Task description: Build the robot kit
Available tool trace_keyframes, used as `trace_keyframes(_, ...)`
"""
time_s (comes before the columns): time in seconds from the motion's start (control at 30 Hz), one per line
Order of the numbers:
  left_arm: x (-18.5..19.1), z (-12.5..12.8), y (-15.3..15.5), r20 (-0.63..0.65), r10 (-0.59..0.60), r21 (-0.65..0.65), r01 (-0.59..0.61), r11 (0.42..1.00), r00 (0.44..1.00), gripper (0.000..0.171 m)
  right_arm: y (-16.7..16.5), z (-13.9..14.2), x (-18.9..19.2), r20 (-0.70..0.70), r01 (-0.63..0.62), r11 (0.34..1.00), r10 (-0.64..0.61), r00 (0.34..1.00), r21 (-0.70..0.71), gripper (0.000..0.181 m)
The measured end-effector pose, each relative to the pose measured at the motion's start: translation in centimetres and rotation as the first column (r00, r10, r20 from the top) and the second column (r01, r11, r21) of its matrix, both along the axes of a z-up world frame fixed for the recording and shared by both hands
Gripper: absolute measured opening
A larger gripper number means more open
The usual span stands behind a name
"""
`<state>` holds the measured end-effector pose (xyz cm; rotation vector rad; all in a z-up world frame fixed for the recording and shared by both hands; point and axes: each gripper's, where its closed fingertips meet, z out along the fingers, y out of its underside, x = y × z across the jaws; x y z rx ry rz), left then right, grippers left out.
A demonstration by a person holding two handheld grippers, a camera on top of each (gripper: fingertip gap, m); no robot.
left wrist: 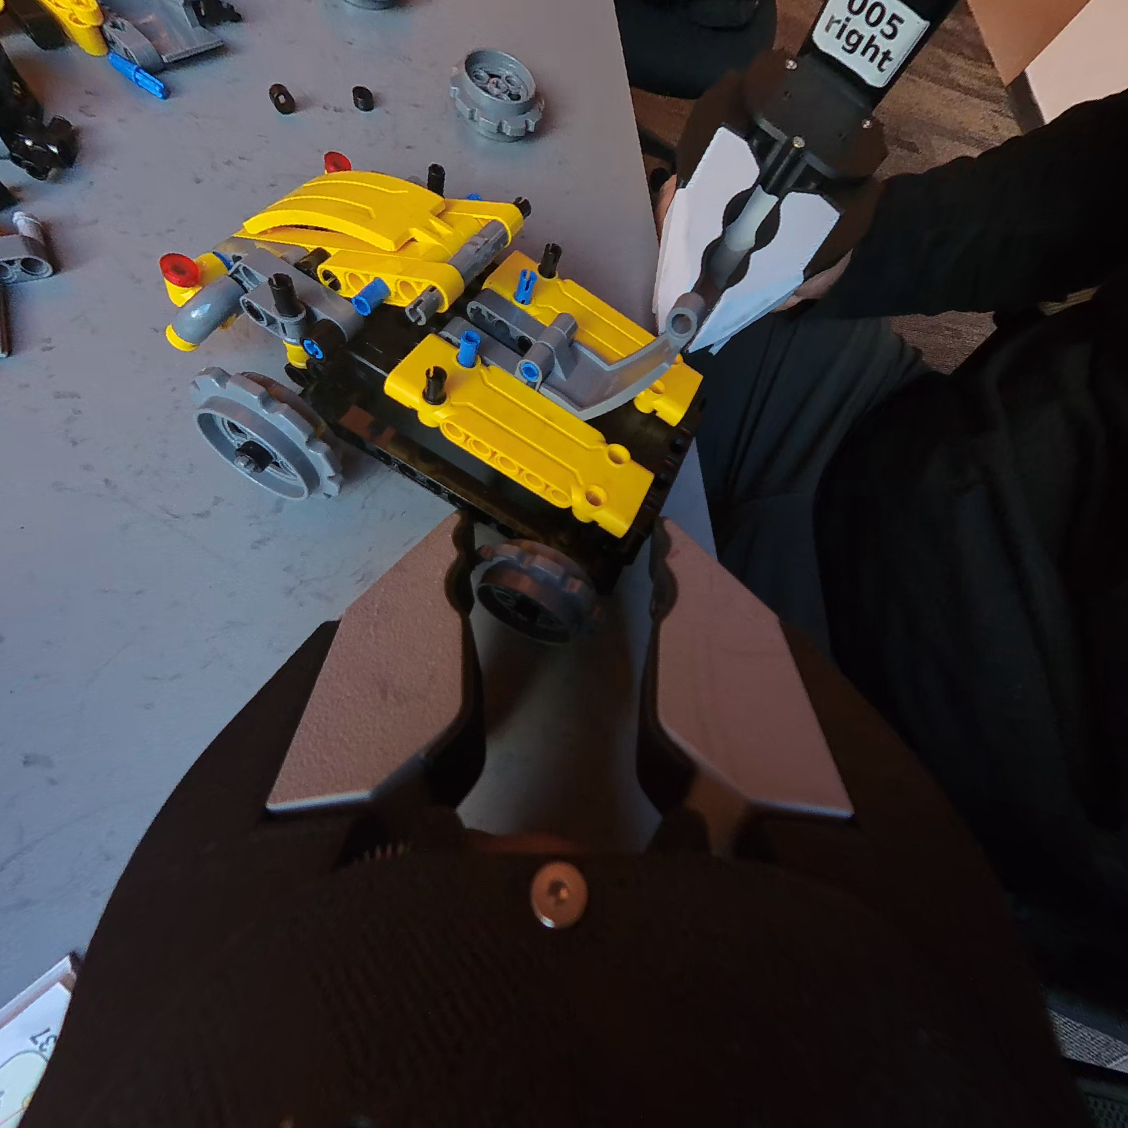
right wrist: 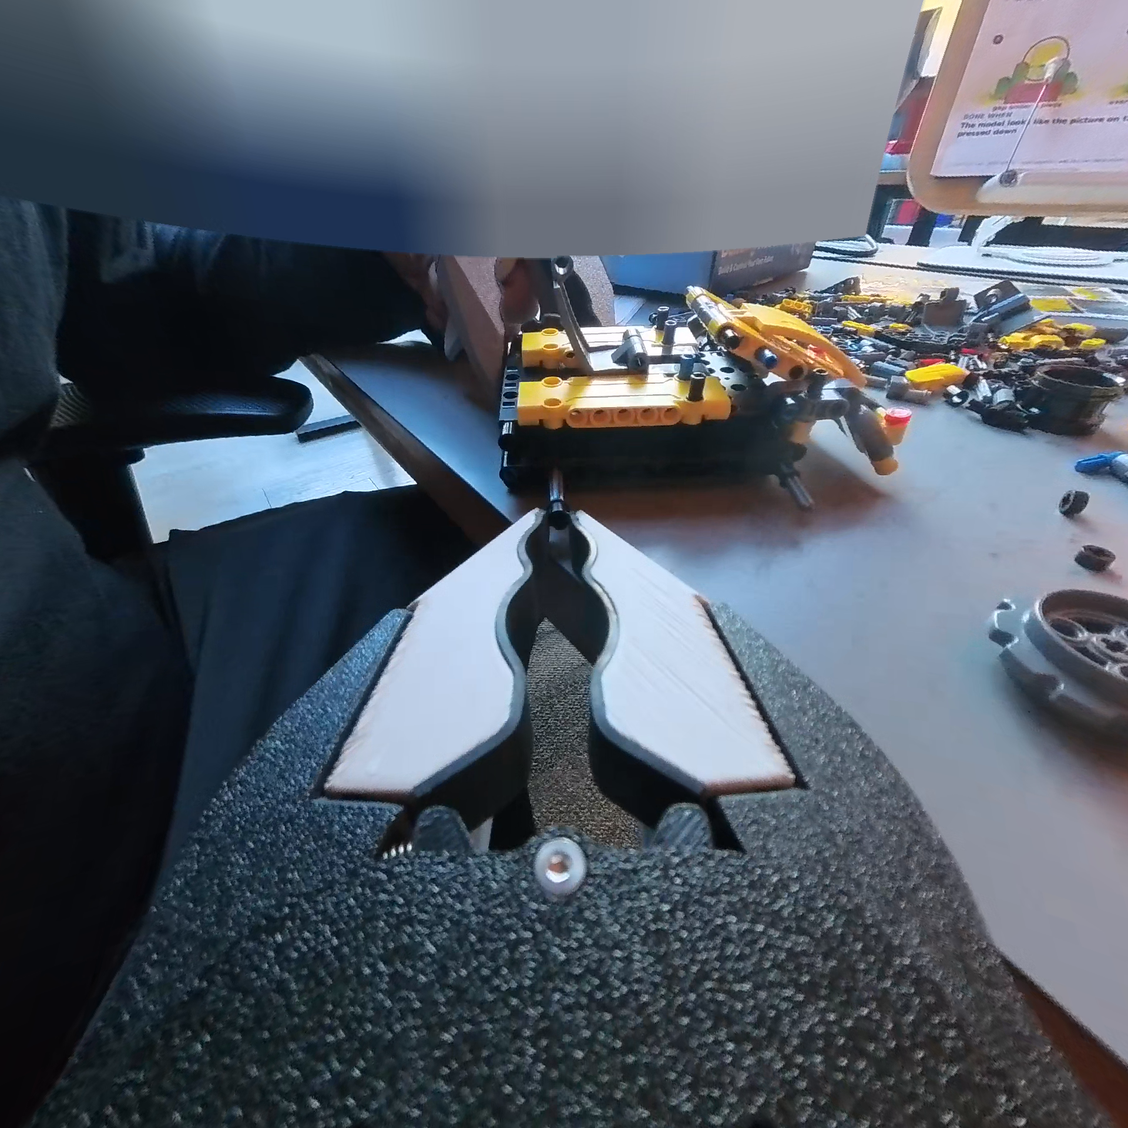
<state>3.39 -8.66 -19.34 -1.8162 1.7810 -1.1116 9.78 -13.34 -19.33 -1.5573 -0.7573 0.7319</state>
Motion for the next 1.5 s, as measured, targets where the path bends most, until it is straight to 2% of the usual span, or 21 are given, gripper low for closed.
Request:
trace_keyframes(0.27,0.00,0.01,0.00,0.000,0.000,-0.002,0.000,1.000,1.000,0.055,-0.07,-0.01,0.00,0.010,-0.013,1.000,0.013,1.000,-0.013,0.005)
trace_keyframes(0.4,-0.03,0.01,0.01,-0.001,0.001,-0.002,-0.001,1.000,1.000,0.055,0.15,-0.15,0.05,0.088,0.044,0.998,-0.048,0.995,0.047,0.005)
trace_keyframes(0.6,-0.09,-0.02,0.04,-0.003,0.002,-0.001,-0.002,1.000,1.000,0.055,0.00,0.14,-0.29,-0.177,0.074,0.996,-0.081,0.981,-0.044,0.006)
trace_keyframes(0.77,-0.13,0.01,0.09,-0.003,0.006,-0.007,-0.006,1.000,1.000,0.054,0.19,0.69,-0.22,-0.271,0.082,0.995,-0.096,0.958,-0.062,0.005)
trace_keyframes(0.97,-0.17,-0.03,0.16,-0.005,0.008,-0.003,-0.008,1.000,1.000,0.054,0.16,0.30,-0.39,-0.207,0.082,0.996,-0.086,0.974,-0.028,0.005)
trace_keyframes(1.5,-0.23,-0.02,0.17,-0.006,0.008,-0.001,-0.008,1.000,1.000,0.055,0.08,0.28,-0.72,-0.197,0.038,0.999,-0.044,0.979,-0.037,0.005)
